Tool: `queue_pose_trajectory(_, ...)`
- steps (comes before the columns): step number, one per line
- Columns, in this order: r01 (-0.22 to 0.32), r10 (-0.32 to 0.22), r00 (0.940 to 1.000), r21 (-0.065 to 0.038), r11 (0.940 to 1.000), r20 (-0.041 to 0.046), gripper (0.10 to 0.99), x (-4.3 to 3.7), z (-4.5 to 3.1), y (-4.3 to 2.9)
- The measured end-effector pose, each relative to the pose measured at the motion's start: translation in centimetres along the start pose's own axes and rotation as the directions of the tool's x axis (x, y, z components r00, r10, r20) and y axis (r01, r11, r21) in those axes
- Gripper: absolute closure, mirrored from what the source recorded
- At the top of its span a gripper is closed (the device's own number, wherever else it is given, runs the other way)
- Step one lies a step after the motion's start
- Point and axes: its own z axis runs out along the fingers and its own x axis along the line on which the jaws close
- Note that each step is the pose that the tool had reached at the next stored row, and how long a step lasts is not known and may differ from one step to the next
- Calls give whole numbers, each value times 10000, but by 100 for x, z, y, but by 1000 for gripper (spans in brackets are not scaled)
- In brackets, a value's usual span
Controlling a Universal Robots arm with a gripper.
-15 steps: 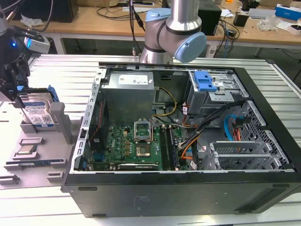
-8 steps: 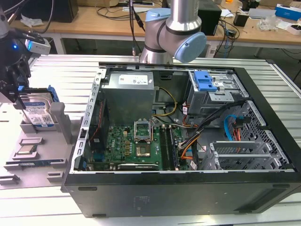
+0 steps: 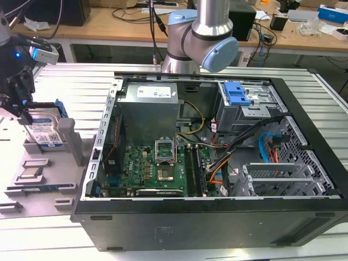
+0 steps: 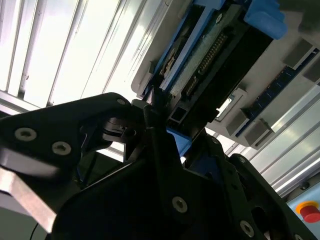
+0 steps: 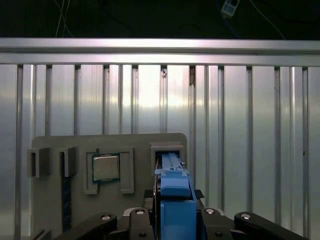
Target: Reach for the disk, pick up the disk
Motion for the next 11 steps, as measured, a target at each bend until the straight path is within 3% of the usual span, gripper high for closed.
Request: queue_pose_trajectory(11, 0, 0, 10000, 0, 10000, 0, 722, 0, 4, 0)
